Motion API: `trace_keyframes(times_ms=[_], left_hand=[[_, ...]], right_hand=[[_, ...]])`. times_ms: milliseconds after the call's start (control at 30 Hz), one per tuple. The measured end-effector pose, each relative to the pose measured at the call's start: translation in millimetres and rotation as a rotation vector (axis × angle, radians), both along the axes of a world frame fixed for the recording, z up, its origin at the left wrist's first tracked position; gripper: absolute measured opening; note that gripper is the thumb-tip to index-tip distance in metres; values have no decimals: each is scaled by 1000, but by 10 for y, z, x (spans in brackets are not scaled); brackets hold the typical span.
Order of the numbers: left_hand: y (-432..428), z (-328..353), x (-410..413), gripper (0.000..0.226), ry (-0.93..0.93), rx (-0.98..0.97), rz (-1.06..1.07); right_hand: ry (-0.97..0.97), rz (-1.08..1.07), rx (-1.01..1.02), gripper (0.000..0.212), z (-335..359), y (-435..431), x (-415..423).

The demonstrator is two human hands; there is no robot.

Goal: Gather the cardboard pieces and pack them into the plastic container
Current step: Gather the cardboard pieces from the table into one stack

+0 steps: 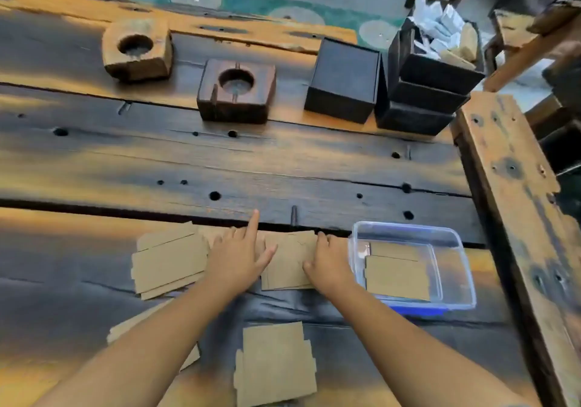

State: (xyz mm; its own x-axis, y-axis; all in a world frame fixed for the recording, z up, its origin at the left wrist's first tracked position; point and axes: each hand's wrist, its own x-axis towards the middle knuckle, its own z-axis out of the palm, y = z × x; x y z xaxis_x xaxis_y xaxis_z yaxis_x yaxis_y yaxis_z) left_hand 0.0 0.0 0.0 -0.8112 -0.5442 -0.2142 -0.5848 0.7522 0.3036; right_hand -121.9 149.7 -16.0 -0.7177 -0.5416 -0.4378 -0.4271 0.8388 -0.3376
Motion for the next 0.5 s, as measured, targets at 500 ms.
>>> trace_keyframes(times_ms=[500], left_hand=[[646, -636, -90, 87, -86, 373, 378]], right_hand=[[-16, -227, -71, 66, -464, 186, 166]])
